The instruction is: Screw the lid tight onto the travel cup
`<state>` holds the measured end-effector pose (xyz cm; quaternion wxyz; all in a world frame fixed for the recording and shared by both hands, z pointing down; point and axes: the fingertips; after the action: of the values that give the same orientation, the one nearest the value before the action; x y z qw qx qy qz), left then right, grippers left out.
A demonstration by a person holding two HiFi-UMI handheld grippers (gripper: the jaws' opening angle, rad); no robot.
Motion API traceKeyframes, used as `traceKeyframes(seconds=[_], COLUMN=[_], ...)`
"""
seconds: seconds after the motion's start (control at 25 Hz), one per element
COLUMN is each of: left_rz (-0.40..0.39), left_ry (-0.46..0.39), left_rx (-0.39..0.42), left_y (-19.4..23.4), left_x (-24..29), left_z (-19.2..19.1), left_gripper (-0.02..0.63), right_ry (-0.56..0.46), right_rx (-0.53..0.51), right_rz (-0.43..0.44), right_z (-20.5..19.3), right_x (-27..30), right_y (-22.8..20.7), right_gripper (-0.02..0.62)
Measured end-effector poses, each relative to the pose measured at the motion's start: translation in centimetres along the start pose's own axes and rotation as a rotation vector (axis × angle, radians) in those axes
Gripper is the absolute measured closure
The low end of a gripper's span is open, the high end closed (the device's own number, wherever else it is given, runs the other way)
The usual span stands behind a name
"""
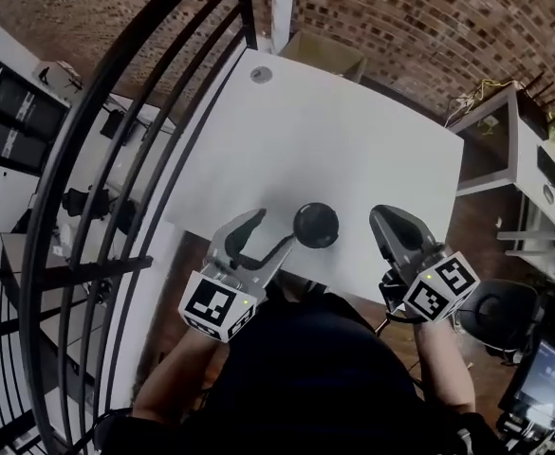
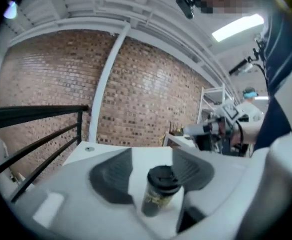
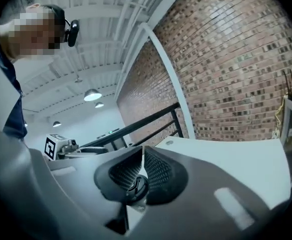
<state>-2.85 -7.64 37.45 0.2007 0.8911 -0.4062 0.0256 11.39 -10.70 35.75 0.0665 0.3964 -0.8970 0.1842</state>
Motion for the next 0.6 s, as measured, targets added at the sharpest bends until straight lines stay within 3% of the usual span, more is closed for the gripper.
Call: traceKeyframes(seconds=[0.08, 0.32, 0.6], left_rz=[0.039, 0.062, 0.076], left_ry=[-0.051, -0.078, -0.088], left_rx=[-0.020, 0.069, 0.070], left_y=[-0.9, -3.4, -4.3], left_x=[-0.5, -0.1, 0.3], left_z=[2.2, 2.8, 2.8], left_gripper=[0.582, 0.600, 0.600], right_ry=[-0.023, -0.084, -0.131], right_rx=[-0.007, -0.154, -0.221], right_rz=[-0.010, -0.040, -0.052], right_z=[-0.3, 0.7, 2.0], right_x=[-0.4, -1.0, -1.8], right_y=[0.9, 2.9, 3.1], right_gripper=[0.581, 0.583, 0.584])
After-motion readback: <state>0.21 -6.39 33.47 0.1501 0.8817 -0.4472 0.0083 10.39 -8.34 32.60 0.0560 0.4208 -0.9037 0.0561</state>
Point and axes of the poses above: the fingertips, and each gripper's own axes: x forward along the fingers, y to its left, z out of its top, and after that the axes turned 6 degrees about -x, right-handed
